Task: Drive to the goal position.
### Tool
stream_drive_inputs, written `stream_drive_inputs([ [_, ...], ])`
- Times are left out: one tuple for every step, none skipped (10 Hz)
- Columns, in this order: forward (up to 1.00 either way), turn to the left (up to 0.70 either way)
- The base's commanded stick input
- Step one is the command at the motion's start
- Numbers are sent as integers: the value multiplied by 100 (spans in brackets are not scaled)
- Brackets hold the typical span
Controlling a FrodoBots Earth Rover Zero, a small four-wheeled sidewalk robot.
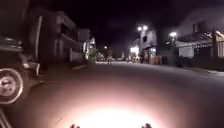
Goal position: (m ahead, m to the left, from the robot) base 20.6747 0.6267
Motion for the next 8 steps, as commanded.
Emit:
stream_drive_inputs([
  [85,0],
  [85,0],
  [85,0],
  [85,0],
  [85,0],
  [85,0],
  [85,0],
  [85,0],
])
